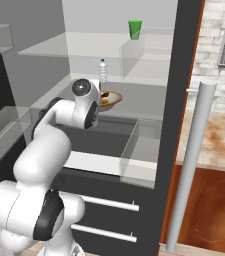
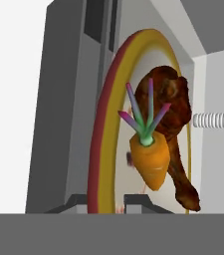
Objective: Pick the chicken drumstick and carrot from their plates and place them in the bowl. Then put the bowl in the fridge.
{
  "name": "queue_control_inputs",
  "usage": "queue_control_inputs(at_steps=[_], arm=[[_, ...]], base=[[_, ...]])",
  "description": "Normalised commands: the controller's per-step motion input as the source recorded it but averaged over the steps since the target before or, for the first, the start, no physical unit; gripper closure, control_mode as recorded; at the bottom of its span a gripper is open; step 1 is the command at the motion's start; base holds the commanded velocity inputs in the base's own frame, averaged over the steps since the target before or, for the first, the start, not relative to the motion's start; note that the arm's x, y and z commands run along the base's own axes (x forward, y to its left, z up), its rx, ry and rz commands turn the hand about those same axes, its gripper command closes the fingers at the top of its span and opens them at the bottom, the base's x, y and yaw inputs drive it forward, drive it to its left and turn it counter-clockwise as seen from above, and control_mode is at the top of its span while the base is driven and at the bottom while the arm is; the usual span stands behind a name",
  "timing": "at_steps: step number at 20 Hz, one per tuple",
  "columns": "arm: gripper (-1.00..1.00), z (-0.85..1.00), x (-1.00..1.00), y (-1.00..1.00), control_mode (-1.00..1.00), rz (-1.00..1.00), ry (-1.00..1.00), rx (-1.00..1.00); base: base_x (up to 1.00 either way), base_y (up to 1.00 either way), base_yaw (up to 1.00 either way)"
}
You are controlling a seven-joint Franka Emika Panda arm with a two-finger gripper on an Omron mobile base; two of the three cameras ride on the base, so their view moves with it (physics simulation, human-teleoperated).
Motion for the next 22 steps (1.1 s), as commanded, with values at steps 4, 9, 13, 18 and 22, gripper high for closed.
queue_control_inputs(at_steps=[4, 9, 13, 18, 22], arm=[[1.0, -0.17, 0.47, 0.0, -1.0, 0.0, 0.0, 0.0], [1.0, -0.26, 0.52, 0.0, -1.0, 0.0, 0.0, 0.0], [1.0, -0.26, 0.52, 0.0, -1.0, 0.0, 0.0, 0.01], [1.0, -0.2, 0.5, 0.0, -1.0, 0.0, 0.01, 0.0], [1.0, -0.14, 0.52, -0.01, -1.0, 0.0, 0.0, 0.0]], base=[[0.0, 0.0, 0.0], [0.0, 0.0, 0.0], [0.0, 0.0, 0.0], [0.0, 0.0, 0.0], [0.0, 0.0, 0.0]])
